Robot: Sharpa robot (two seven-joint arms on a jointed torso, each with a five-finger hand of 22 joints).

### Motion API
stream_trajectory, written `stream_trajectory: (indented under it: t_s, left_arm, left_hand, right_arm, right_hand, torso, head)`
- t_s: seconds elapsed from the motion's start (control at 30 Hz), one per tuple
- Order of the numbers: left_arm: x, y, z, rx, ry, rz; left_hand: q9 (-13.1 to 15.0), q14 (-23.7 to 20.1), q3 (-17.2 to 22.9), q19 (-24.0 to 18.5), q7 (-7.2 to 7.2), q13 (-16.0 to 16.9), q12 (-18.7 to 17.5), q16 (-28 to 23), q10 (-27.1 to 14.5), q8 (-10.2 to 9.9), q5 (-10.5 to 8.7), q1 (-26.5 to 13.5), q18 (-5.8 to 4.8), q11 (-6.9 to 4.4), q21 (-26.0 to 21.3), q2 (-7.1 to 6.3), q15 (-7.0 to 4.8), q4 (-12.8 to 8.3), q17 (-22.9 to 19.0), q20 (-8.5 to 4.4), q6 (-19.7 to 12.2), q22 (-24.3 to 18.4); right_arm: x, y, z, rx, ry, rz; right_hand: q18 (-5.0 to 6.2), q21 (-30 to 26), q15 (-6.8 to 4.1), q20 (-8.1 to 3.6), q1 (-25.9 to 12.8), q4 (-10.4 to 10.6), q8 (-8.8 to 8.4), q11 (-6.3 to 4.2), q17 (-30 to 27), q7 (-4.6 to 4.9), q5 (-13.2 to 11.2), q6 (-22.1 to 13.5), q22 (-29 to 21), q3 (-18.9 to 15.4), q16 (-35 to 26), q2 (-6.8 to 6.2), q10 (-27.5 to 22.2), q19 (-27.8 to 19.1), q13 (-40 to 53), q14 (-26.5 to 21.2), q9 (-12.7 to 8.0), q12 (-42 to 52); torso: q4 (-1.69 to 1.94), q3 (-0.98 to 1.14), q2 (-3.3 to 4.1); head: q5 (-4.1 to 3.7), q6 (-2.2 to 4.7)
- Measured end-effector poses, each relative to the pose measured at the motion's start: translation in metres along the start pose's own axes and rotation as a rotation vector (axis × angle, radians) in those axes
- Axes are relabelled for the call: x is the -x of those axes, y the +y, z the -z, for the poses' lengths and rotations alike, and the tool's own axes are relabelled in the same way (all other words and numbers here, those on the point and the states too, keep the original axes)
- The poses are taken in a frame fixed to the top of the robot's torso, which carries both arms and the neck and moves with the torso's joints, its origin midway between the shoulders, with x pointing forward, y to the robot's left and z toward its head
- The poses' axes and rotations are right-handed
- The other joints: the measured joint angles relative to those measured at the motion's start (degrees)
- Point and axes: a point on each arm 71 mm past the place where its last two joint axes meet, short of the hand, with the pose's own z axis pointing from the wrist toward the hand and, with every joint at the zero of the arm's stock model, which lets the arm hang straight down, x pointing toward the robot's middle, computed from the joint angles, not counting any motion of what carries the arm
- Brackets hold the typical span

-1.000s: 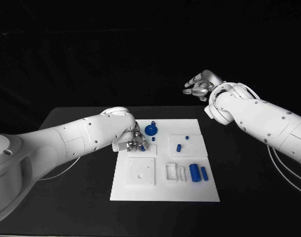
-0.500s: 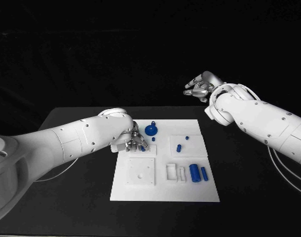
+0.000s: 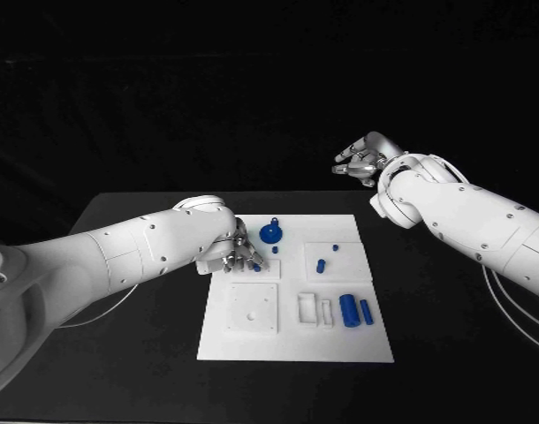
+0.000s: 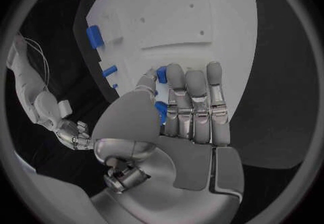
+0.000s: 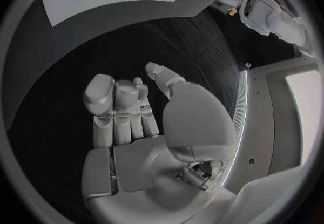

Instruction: Assemble the parts on the task board

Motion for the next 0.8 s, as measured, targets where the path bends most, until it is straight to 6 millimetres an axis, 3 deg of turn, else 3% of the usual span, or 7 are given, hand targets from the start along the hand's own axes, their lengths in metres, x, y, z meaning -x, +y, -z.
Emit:
stream_trajectory:
  t_s: [0.27, 0.3, 0.4, 0.43, 0.5, 0.7, 0.8]
  left_arm:
    - [0.001, 0.005, 0.001, 0.003, -0.003, 0.009]
    - [0.002, 0.005, 0.002, 0.002, -0.003, 0.012]
    - [0.005, 0.006, 0.004, -0.003, -0.005, 0.024]
    - [0.006, 0.006, 0.005, -0.006, -0.005, 0.027]
    - [0.008, 0.005, 0.006, -0.013, -0.006, 0.038]
    - [0.015, 0.001, 0.014, -0.047, -0.007, 0.073]
    - [0.019, 0.000, 0.019, -0.065, -0.007, 0.090]
  left_hand:
    - [1.09, 0.00, 2.04, 0.21, 0.00, -0.01, 0.00, 0.03, 0.19, 0.66, -11.68, -1.18, 0.00, 0.20, -0.27, -5.00, 0.00, 5.47, 0.00, -0.21, 0.00, -0.01]
    - [1.09, 0.00, 1.03, 0.21, 0.00, -0.01, 0.00, 0.03, 0.19, 0.66, -12.30, -2.07, 0.00, 0.20, -0.27, -6.26, 0.00, 6.36, 0.00, -0.21, 0.00, -0.01]
    - [0.96, 0.00, -4.54, 0.21, 0.21, -0.01, 0.00, 0.03, 0.19, 0.66, -12.85, -3.24, -0.01, 0.20, -0.55, -8.18, 0.00, 8.92, 0.00, -0.21, -0.21, -0.01]
    - [0.76, 0.00, -7.21, 0.21, 0.21, -0.01, 0.00, 0.03, 0.19, 0.41, -12.85, -1.96, 0.00, 0.20, -0.55, -8.90, 0.00, 11.85, 0.00, -0.21, -0.21, -0.01]
    - [0.65, 0.00, -8.29, 0.21, 0.21, -0.01, 0.00, 0.03, 0.19, 0.31, -12.85, -1.39, -0.01, 0.20, -0.55, -9.04, 0.00, 13.10, 0.00, -0.21, -0.21, -0.01]
    - [0.06, -0.07, -7.48, 0.20, 0.71, -0.07, -0.51, -0.04, 0.15, -0.70, -12.85, -1.00, -0.01, 0.24, -0.63, -8.51, 0.07, 13.40, 0.08, -0.21, -0.71, -0.01]
    - [-1.32, -0.64, -5.80, -0.16, 1.24, -0.43, -1.35, -1.12, -0.57, -2.05, -12.64, 0.01, -0.01, 0.95, -1.33, -6.15, 0.64, 12.23, -0.32, 0.15, -1.24, -0.01]
  right_arm:
    - [0.000, -0.003, 0.000, -0.007, 0.002, -0.003]
    - [0.000, -0.004, 0.000, -0.008, 0.002, -0.003]
    - [0.000, -0.005, 0.000, -0.012, 0.002, -0.003]
    - [0.000, -0.006, 0.000, -0.013, 0.002, -0.003]
    - [0.000, -0.007, 0.000, -0.016, 0.002, -0.003]
    - [-0.001, -0.009, 0.001, -0.021, 0.003, -0.004]
    - [-0.001, -0.010, 0.001, -0.023, 0.003, -0.004]
  right_hand:
    - [0.00, -0.13, 0.00, 0.00, 0.00, 0.00, 0.00, 0.00, -0.03, 0.00, 0.00, 0.00, 0.00, 0.00, -0.23, 0.00, 0.00, 0.00, 0.00, 0.00, 0.00, 0.00]
    - [0.00, -0.22, 0.00, 0.00, 0.00, 0.00, 0.00, 0.00, -0.07, 0.00, 0.00, 0.00, 0.00, 0.00, -0.23, 0.00, 0.00, 0.00, -0.02, 0.00, 0.00, 0.00]
    - [0.00, -0.22, 0.00, 0.00, 0.00, 0.00, 0.00, 0.01, -0.07, 0.00, 0.00, 0.00, 0.00, 0.00, -0.23, 0.00, 0.01, 0.00, -0.06, 0.00, 0.00, 0.00]
    - [-0.01, -0.22, 0.00, 0.00, 0.00, 0.00, 0.00, 0.01, -0.07, 0.00, 0.00, 0.00, 0.00, 0.00, -0.23, 0.00, 0.01, 0.00, -0.06, 0.00, 0.00, 0.00]
    - [0.00, -0.22, 0.00, 0.00, 0.00, 0.00, 0.00, 0.01, -0.07, -0.01, 0.00, -0.01, 0.00, 0.00, -0.23, 0.00, 0.01, 0.00, -0.12, 0.00, 0.00, 0.00]
    - [-0.01, -0.22, 0.00, 0.00, 0.00, 0.00, 0.00, 0.01, -0.07, -0.09, 0.00, -0.09, 0.00, 0.00, -0.23, 0.00, 0.01, 0.00, -0.12, 0.00, 0.00, 0.00]
    - [0.00, -0.22, 0.00, 0.00, 0.00, 0.00, 0.00, 0.01, -0.07, -0.09, 0.00, -0.09, 0.00, 0.00, -0.23, 0.00, 0.01, 0.00, -0.12, 0.00, 0.00, 0.00]
  torso:
    - [0.00, 0.02, -0.03]
    - [0.02, 0.02, -0.04]
    - [0.05, 0.03, -0.05]
    - [0.04, 0.03, -0.04]
    - [0.04, 0.02, -0.04]
    - [-0.01, -0.02, -0.01]
    - [-0.01, -0.01, 0.03]
  head:
    - [0.03, 0.09]
    - [0.05, 0.09]
    - [0.09, 0.10]
    - [0.11, 0.12]
    - [0.18, 0.19]
    - [0.30, 0.66]
    - [0.31, 0.96]
